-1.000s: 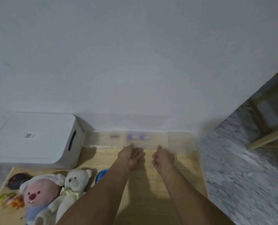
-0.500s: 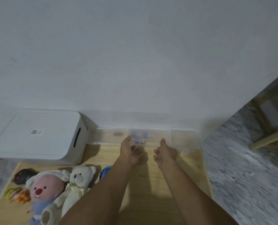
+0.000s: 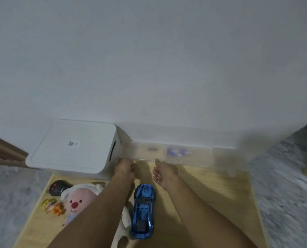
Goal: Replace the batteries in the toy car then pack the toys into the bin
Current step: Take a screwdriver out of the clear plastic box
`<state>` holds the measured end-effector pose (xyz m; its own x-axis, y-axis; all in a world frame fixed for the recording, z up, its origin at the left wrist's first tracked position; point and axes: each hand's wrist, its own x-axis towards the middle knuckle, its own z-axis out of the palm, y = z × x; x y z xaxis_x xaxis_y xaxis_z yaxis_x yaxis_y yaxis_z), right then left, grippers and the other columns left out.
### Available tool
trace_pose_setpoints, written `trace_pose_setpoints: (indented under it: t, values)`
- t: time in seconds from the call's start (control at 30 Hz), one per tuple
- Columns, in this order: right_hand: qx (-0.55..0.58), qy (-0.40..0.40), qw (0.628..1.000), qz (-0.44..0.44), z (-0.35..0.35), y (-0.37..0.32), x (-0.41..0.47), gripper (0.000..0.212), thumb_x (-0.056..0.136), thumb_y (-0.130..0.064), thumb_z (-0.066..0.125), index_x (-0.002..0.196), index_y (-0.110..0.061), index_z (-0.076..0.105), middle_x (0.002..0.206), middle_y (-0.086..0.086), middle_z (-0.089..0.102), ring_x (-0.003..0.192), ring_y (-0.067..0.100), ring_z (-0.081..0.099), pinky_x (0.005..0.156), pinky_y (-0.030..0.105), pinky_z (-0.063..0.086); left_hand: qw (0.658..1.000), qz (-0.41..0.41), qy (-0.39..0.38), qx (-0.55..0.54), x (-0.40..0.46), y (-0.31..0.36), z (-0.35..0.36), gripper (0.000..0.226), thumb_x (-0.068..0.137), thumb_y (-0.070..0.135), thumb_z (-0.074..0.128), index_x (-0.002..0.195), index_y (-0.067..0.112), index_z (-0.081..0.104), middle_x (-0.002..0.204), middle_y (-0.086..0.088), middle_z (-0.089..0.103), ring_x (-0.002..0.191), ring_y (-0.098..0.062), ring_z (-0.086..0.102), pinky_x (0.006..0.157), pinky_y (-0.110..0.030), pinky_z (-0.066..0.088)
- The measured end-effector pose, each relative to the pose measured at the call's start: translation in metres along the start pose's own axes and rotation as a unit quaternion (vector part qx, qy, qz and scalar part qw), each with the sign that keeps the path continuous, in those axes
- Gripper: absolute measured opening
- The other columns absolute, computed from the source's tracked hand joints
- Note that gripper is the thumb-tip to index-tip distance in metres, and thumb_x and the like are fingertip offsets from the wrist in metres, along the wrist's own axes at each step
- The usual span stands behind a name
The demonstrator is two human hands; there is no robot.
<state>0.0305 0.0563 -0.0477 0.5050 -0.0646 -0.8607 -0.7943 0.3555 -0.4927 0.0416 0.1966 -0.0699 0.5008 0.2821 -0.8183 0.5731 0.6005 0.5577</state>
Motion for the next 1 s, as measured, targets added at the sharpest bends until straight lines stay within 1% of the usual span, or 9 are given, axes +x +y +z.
trace_pose_setpoints:
  t: [0.3, 0.37, 0.57, 0.7, 0.77, 0.83, 0.9, 0.93, 1.0]
  values:
    - [-0.005, 0.035, 0.999, 0.004, 0.025, 0.002, 0.016, 0.022, 0.092, -0.026, 0.063, 0.103, -0.007, 0.063, 0.091, 0.005, 0.068, 0.070, 0.012, 0.061, 0.057, 0.025, 0.048, 0.999, -0.034, -0.032, -0.017, 0.016, 0.011, 0.001, 0.014, 0.097, 0.001, 0.044, 0.087, 0.005, 0.053, 0.074, -0.011, 0.053, 0.065, -0.022, 0.053, 0.057, -0.029, 0.053]
    - [-0.011, 0.041, 0.999, 0.005, 0.026, 0.002, 0.016, 0.020, 0.092, -0.026, 0.063, 0.100, -0.008, 0.063, 0.091, 0.004, 0.069, 0.070, 0.012, 0.062, 0.058, 0.026, 0.047, 0.998, -0.037, -0.034, -0.036, 0.016, 0.013, 0.003, 0.009, 0.099, 0.001, 0.045, 0.096, 0.003, 0.054, 0.080, -0.014, 0.057, 0.071, -0.024, 0.056, 0.060, -0.030, 0.056]
    - [-0.006, 0.063, 0.998, -0.009, 0.027, 0.005, 0.016, 0.017, 0.090, -0.026, 0.064, 0.094, -0.010, 0.065, 0.083, 0.003, 0.069, 0.069, 0.014, 0.065, 0.057, 0.026, 0.048, 0.993, -0.038, -0.043, -0.100, 0.009, 0.015, 0.006, 0.014, 0.099, 0.001, 0.047, 0.112, 0.005, 0.051, 0.090, -0.014, 0.058, 0.077, -0.022, 0.059, 0.052, -0.025, 0.057]
    - [-0.001, 0.077, 0.996, -0.035, 0.029, 0.001, 0.012, 0.016, 0.090, -0.025, 0.065, 0.093, -0.010, 0.065, 0.084, 0.004, 0.071, 0.069, 0.013, 0.069, 0.058, 0.025, 0.049, 0.990, -0.032, -0.062, -0.125, -0.001, 0.016, 0.006, 0.013, 0.102, 0.013, 0.045, 0.106, 0.003, 0.052, 0.087, -0.013, 0.059, 0.076, -0.022, 0.059, 0.050, -0.025, 0.056]
    - [0.008, 0.075, 0.996, -0.049, 0.030, -0.003, 0.008, 0.016, 0.090, -0.025, 0.066, 0.091, -0.008, 0.064, 0.086, 0.005, 0.072, 0.072, 0.015, 0.071, 0.060, 0.026, 0.051, 0.990, -0.024, -0.076, -0.118, -0.008, 0.016, 0.004, 0.022, 0.102, 0.022, 0.046, 0.095, 0.003, 0.056, 0.085, -0.013, 0.060, 0.076, -0.024, 0.059, 0.058, -0.032, 0.058]
    - [0.022, 0.065, 0.996, -0.060, 0.031, -0.010, 0.004, 0.017, 0.090, -0.023, 0.067, 0.089, -0.007, 0.064, 0.085, 0.006, 0.071, 0.072, 0.016, 0.070, 0.061, 0.028, 0.052, 0.995, 0.000, -0.074, -0.063, -0.010, 0.013, 0.002, 0.034, 0.101, 0.034, 0.046, 0.088, 0.007, 0.061, 0.081, -0.012, 0.061, 0.074, -0.024, 0.058, 0.067, -0.035, 0.052]
    - [0.033, 0.056, 0.994, -0.083, 0.032, -0.016, 0.001, 0.009, 0.089, -0.016, 0.068, 0.089, -0.008, 0.065, 0.083, 0.005, 0.070, 0.069, 0.015, 0.067, 0.060, 0.027, 0.051, 0.992, 0.063, -0.022, 0.103, -0.009, 0.006, -0.003, 0.039, 0.097, 0.043, 0.047, 0.087, 0.010, 0.066, 0.084, -0.011, 0.066, 0.077, -0.025, 0.060, 0.075, -0.039, 0.049]
    - [0.036, 0.053, 0.993, -0.100, 0.033, -0.019, -0.002, 0.003, 0.088, -0.010, 0.067, 0.087, -0.010, 0.065, 0.083, 0.003, 0.069, 0.068, 0.014, 0.065, 0.059, 0.026, 0.050, 0.973, 0.110, 0.014, 0.201, -0.010, 0.002, -0.006, 0.038, 0.095, 0.043, 0.048, 0.093, 0.010, 0.067, 0.093, -0.012, 0.068, 0.085, -0.027, 0.062, 0.083, -0.040, 0.050]
    - [0.025, 0.048, 0.989, -0.141, 0.034, -0.022, -0.003, 0.012, 0.087, -0.001, 0.065, 0.085, -0.013, 0.063, 0.083, 0.001, 0.068, 0.068, 0.014, 0.063, 0.059, 0.025, 0.050, 0.915, 0.230, 0.058, 0.327, -0.015, -0.007, -0.013, 0.031, 0.093, 0.030, 0.052, 0.111, 0.007, 0.063, 0.111, -0.013, 0.066, 0.102, -0.031, 0.061, 0.093, -0.038, 0.047]
